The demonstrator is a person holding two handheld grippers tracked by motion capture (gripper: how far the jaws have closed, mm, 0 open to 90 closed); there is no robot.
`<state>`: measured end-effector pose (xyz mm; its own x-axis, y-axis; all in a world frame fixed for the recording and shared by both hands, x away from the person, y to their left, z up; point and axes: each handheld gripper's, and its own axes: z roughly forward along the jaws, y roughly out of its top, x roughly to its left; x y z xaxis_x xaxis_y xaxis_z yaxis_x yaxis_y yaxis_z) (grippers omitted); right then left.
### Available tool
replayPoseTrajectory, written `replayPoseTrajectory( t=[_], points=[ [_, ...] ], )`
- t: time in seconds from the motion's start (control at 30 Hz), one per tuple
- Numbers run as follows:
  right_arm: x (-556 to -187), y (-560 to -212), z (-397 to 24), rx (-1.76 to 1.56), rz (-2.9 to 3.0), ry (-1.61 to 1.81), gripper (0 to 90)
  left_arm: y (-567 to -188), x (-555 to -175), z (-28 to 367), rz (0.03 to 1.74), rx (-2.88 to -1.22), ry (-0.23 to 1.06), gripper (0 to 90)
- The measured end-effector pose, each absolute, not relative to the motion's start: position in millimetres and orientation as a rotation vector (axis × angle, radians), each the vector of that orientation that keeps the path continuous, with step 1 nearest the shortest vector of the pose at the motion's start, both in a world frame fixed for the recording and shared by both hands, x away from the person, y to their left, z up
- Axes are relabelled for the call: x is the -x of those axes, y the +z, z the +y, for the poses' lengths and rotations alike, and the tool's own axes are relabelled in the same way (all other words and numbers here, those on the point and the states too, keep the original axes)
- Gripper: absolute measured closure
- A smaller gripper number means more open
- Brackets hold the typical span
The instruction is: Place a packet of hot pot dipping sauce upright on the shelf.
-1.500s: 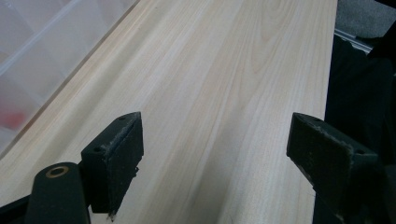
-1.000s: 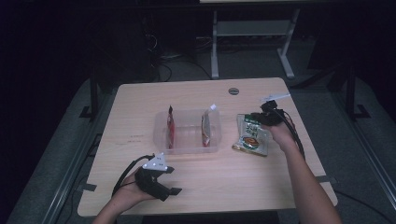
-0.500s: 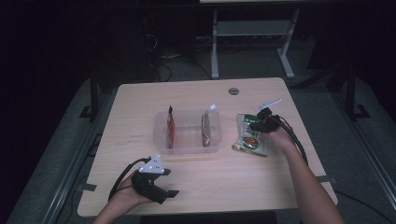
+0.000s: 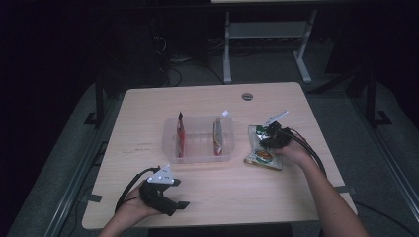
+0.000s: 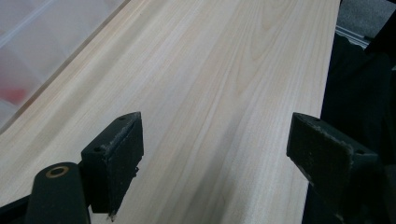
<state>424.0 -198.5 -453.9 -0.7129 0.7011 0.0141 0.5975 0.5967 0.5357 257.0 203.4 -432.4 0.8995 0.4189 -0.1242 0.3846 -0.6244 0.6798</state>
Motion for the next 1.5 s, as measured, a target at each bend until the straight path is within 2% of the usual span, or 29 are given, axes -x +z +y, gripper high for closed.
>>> replayPoseTrajectory(
  t=[0.77,1.5],
  points=[
    [-335,-452,-180,-0.924,2.811,0.921,89.9,-431,-259,199,0.547,-2.324,0.057,18.4],
    [-301,-454,-106,-0.603,2.949,0.997,89.8,-432,-261,187,0.509,-2.339,0.041,18.5]
  ],
)
